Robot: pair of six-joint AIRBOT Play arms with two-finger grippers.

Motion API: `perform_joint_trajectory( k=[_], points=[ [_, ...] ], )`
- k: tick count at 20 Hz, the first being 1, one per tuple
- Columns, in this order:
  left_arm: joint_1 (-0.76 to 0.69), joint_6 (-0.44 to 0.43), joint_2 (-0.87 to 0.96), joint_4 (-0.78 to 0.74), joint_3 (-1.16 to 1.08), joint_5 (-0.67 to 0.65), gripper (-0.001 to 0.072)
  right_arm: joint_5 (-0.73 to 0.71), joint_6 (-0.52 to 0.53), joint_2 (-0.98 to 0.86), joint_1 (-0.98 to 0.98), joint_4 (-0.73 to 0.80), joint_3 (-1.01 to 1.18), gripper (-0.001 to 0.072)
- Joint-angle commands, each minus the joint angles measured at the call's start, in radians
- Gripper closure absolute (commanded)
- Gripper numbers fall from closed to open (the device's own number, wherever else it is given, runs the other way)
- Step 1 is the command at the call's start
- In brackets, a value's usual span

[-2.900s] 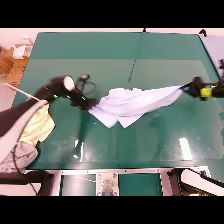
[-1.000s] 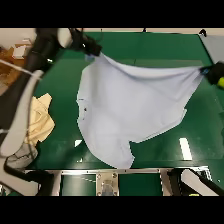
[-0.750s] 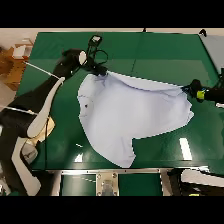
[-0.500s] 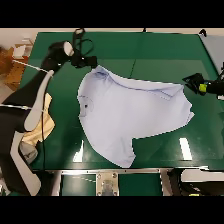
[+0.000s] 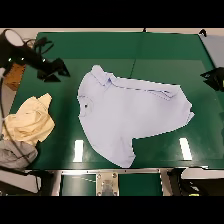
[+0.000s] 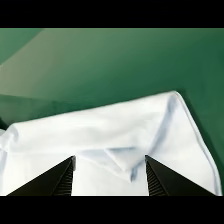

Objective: Fold the shirts.

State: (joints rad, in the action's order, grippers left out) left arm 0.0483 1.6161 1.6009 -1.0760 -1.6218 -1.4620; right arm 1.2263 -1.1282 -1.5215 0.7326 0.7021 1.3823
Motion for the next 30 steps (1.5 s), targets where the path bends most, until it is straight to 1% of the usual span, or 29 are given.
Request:
perform_joint_trajectory(
  k=[1,3,4,6,9,12,13,14,15,17,18,19,20,21,23,25,27,29,30],
  points=[
    [0.008,-0.012,-0.286,0.032,0.501,0.071,0.0081,0.036,0.011,0.0,0.057,0.016,-0.037,0.022],
    [-0.013,-0.029,-0.442,0.138,0.807,0.172,0.0081,0.012,0.011,0.0,0.058,0.016,-0.055,0.022],
    [-0.036,-0.04,-0.496,0.187,0.926,0.223,0.0082,0.011,0.011,-0.002,0.054,0.011,-0.055,0.022],
    [-0.109,-0.046,-0.547,0.28,1.115,0.309,0.0082,0.005,0.011,-0.002,0.042,0.0,-0.055,0.022],
    [-0.257,-0.054,-0.544,0.421,1.261,0.436,0.0081,-0.002,0.011,-0.002,0.035,-0.013,-0.055,0.022],
    [-0.376,-0.05,-0.543,0.479,1.278,0.558,0.0083,-0.003,0.011,-0.002,0.035,-0.013,-0.055,0.022],
    [-0.397,-0.045,-0.533,0.502,1.278,0.601,0.0136,-0.003,0.014,-0.002,0.035,-0.013,-0.055,0.022],
    [-0.407,-0.047,-0.517,0.522,1.278,0.638,0.0299,-0.003,0.014,-0.002,0.035,-0.013,-0.055,0.022],
    [-0.412,-0.058,-0.496,0.553,1.277,0.663,0.0349,-0.003,0.014,-0.002,0.035,-0.013,-0.055,0.022],
    [-0.413,-0.146,-0.459,0.648,1.273,0.655,0.035,-0.003,0.014,-0.002,0.035,-0.013,-0.055,0.022],
    [-0.413,-0.179,-0.448,0.687,1.273,0.658,0.0353,-0.003,0.014,-0.002,0.035,-0.013,-0.055,0.022],
    [-0.413,-0.194,-0.44,0.698,1.273,0.668,0.0359,-0.003,0.014,-0.002,0.035,-0.013,-0.055,0.022],
    [-0.409,-0.198,-0.437,0.689,1.273,0.669,0.0421,-0.002,0.013,-0.002,0.035,-0.013,-0.055,0.022],
    [-0.394,-0.229,-0.438,0.67,1.272,0.665,0.0678,-0.001,0.013,-0.002,0.035,-0.013,-0.055,0.022],
    [-0.291,-0.233,-0.438,0.571,1.25,0.636,0.0681,0.016,0.01,-0.002,0.037,-0.013,-0.055,0.022],
    [-0.116,-0.229,-0.438,0.418,1.177,0.579,0.0681,0.044,0.009,-0.002,0.045,-0.011,-0.055,0.022],
    [0.046,-0.23,-0.437,0.301,1.076,0.558,0.0681,0.093,0.005,-0.001,0.066,0.008,-0.058,0.022],
    [0.143,-0.24,-0.416,0.216,0.978,0.532,0.0681,0.148,-0.028,0.003,0.085,0.044,-0.089,0.022],
    [0.167,-0.253,-0.393,0.201,0.94,0.516,0.0681,0.156,-0.045,0.017,0.094,0.059,-0.129,0.022]
  ],
)
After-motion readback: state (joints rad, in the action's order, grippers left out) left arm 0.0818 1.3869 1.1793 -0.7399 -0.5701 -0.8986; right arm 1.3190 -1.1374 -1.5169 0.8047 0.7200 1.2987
